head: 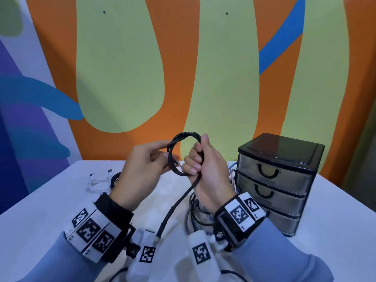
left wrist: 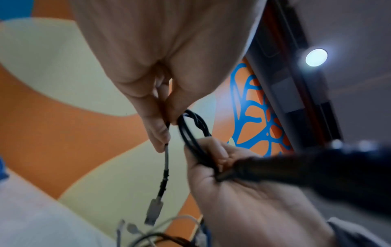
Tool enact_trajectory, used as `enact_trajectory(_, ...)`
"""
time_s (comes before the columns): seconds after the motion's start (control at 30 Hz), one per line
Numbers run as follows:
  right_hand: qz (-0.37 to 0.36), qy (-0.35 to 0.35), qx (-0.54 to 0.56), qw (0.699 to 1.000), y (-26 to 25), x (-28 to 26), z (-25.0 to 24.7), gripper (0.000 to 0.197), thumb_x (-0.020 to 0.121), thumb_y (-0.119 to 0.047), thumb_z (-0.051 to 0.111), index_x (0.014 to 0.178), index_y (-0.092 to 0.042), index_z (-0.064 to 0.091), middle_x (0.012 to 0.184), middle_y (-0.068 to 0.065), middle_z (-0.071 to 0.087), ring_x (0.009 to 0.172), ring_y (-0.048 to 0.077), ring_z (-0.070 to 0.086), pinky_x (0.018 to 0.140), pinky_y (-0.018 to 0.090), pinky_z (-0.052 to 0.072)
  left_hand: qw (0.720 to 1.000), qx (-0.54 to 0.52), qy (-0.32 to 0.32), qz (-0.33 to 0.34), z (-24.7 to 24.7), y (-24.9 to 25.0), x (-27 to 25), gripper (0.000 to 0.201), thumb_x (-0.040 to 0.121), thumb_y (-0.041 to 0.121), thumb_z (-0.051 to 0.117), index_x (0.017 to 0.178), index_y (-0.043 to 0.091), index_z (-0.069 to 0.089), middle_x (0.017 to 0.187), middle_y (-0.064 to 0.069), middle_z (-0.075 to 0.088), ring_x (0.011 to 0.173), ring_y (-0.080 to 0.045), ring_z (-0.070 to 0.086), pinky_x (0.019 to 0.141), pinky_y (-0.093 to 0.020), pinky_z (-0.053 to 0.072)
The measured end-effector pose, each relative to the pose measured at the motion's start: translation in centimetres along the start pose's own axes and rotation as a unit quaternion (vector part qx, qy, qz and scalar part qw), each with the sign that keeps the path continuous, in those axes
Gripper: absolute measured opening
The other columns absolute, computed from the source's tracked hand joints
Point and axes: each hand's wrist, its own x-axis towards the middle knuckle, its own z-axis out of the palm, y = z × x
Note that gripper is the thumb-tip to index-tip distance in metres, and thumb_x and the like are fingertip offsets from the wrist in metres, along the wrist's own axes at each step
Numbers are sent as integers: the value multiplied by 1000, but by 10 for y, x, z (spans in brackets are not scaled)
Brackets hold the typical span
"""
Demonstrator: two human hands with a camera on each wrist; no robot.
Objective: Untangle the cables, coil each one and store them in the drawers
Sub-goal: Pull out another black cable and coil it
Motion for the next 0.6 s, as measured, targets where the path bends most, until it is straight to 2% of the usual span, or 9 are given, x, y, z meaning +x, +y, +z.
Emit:
enact_trajectory(0.07, -28, 17, -39, 999, 1, 0, 2, 42, 112, -37, 44, 77, -15, 39, 61, -2, 25, 48, 11, 23, 42, 20, 28, 995, -83, -20, -48, 5, 4, -2, 40, 101, -11, 53, 117, 16, 76, 105, -23, 78, 99, -31, 77, 82, -22, 61)
enact_trajectory(0.13, -54, 34, -81, 995, 0, 1, 0, 43, 111, -37, 45, 75, -15, 39, 61, -3, 26, 50, 12, 24, 44, 22, 28, 983, -163, -32, -73, 7, 7, -2, 39, 99, -11, 53, 122, 12, 73, 112, -27, 76, 106, -32, 76, 90, -29, 61)
enact_trajectory(0.23, -104, 54, -190, 975, -3, 1, -3, 44, 111, -41, 44, 75, -15, 42, 64, -1, 32, 55, 15, 33, 52, 25, 34, 986, -154, -37, -59, 6, 9, -4, 44, 96, -4, 68, 135, 17, 66, 114, -19, 79, 111, -30, 76, 98, -35, 57)
enact_trajectory(0.27, -121, 62, -244, 960, -4, 0, -4, 45, 111, -44, 43, 76, -15, 44, 67, 1, 36, 59, 16, 37, 57, 28, 36, 990, -127, -33, -47, 7, 8, -5, 52, 92, -4, 74, 137, 20, 65, 112, -16, 80, 109, -29, 76, 97, -34, 56)
enact_trajectory(0.33, -149, 70, -325, 931, -2, -2, -4, 45, 110, -47, 43, 77, -16, 49, 75, 2, 44, 67, 15, 42, 67, 34, 39, 992, -118, -11, -40, 9, 5, -6, 62, 87, -11, 76, 137, 22, 64, 107, -15, 80, 100, -25, 78, 86, -28, 56)
enact_trajectory(0.37, -154, 68, -340, 925, -2, -3, -5, 45, 109, -47, 44, 76, -17, 50, 77, 1, 46, 69, 14, 43, 70, 36, 41, 991, -125, -5, -42, 9, 5, -6, 63, 86, -14, 76, 137, 22, 65, 105, -15, 80, 97, -24, 78, 81, -25, 56)
enact_trajectory(0.43, -154, 53, -339, 927, -2, -2, -6, 47, 109, -47, 45, 72, -18, 50, 74, 3, 48, 69, 19, 44, 70, 39, 40, 988, -147, 0, -50, 8, 6, -6, 63, 85, -15, 75, 136, 21, 66, 105, -18, 80, 96, -24, 77, 81, -25, 56)
enact_trajectory(0.5, -138, 42, -325, 935, -4, -1, -7, 47, 110, -45, 46, 72, -17, 49, 69, 6, 47, 65, 20, 46, 68, 36, 40, 979, -197, -6, -57, 6, 10, -5, 62, 86, -15, 73, 137, 20, 66, 107, -20, 79, 97, -25, 76, 83, -27, 57)
enact_trajectory(0.6, -111, 28, -300, 947, -7, 0, -8, 44, 110, -43, 47, 75, -16, 53, 65, -1, 52, 61, 14, 57, 60, 27, 48, 958, -280, -23, -59, 2, 15, -3, 65, 88, -13, 67, 143, 21, 62, 106, -16, 76, 95, -24, 74, 89, -33, 54)
